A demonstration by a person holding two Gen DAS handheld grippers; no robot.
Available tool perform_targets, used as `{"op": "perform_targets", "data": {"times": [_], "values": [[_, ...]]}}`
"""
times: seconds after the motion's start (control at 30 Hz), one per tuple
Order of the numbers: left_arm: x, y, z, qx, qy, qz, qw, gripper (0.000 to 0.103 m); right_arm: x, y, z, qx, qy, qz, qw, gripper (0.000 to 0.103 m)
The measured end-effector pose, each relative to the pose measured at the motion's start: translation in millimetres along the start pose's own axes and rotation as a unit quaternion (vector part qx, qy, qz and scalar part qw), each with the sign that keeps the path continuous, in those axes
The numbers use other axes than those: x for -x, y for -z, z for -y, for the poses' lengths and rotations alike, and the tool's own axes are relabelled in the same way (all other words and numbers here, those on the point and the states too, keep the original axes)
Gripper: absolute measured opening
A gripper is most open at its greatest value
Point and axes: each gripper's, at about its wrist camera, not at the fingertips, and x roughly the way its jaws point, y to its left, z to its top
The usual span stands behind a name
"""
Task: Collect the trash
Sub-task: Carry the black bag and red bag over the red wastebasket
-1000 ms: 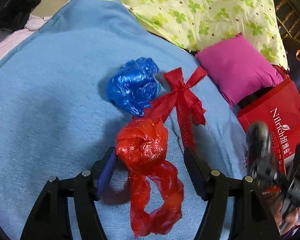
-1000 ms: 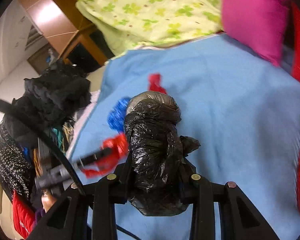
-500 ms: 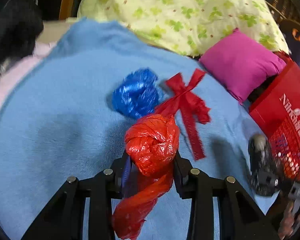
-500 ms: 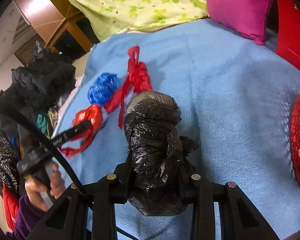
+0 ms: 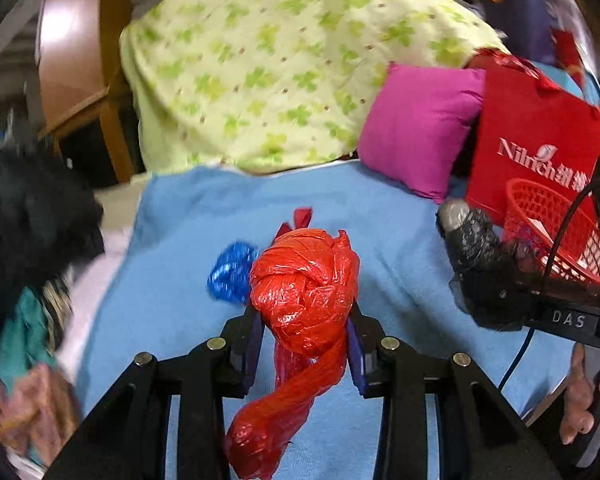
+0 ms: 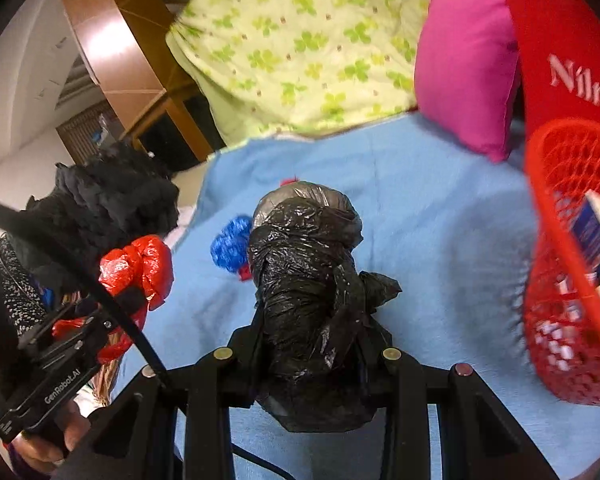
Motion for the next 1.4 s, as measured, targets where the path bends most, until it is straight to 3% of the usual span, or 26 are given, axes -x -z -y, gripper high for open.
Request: {"op": "perform_targets", "data": {"times": [0.23, 0.5, 1.4], "values": [[24, -12, 32, -0.032, 0.004, 0.014, 0.9994, 0.039, 69, -1, 9, -0.008, 0.025, 0.044, 0.999, 0.037], [40, -17, 55, -0.059, 0.007, 0.023, 0.998, 0.039, 121, -10, 21, -0.026, 0.047, 0.08, 0.995, 0.037], [40, -30, 91, -0.086, 0.036, 0.008, 0.9956, 0.039, 159, -5, 43, -0.051, 0.072, 0.108, 0.99, 0.039]]}}
